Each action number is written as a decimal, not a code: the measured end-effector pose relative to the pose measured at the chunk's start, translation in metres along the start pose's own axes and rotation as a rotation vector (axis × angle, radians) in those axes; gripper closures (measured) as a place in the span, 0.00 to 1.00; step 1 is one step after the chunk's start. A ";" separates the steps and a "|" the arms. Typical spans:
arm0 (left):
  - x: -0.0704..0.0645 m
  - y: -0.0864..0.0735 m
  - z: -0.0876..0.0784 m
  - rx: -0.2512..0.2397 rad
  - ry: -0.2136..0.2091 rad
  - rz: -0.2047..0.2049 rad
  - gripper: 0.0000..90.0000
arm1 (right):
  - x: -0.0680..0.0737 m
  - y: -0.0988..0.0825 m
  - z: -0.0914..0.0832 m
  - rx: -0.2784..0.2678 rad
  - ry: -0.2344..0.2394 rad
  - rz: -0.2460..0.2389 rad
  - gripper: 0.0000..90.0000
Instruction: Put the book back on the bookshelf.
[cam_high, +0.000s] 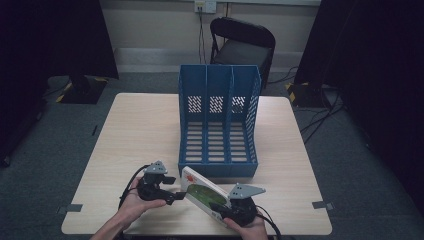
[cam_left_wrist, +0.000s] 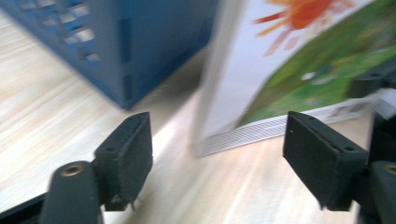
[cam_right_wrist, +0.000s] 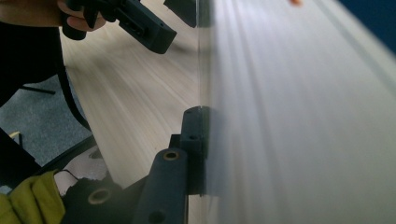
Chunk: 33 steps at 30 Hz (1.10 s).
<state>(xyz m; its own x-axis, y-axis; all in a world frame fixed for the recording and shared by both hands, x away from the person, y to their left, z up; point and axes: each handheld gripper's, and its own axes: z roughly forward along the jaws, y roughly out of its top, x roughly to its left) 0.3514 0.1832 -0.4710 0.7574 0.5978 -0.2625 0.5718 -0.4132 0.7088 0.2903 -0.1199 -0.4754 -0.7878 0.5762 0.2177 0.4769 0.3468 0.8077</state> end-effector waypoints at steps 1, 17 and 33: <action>0.003 -0.001 0.000 0.013 0.024 -0.008 0.23 | 0.000 0.000 0.000 0.001 -0.001 0.001 0.85; 0.027 -0.012 0.003 0.097 0.304 -0.080 0.22 | -0.003 0.004 -0.007 0.000 0.009 -0.013 0.85; 0.032 -0.024 0.013 0.015 0.370 0.008 0.04 | 0.005 0.014 -0.016 -0.024 0.031 -0.035 0.85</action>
<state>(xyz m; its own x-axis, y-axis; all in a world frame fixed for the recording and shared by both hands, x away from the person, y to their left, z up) 0.3662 0.2035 -0.5043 0.5980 0.8015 -0.0002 0.5727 -0.4272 0.6997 0.2869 -0.1246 -0.4545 -0.8155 0.5410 0.2058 0.4399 0.3482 0.8278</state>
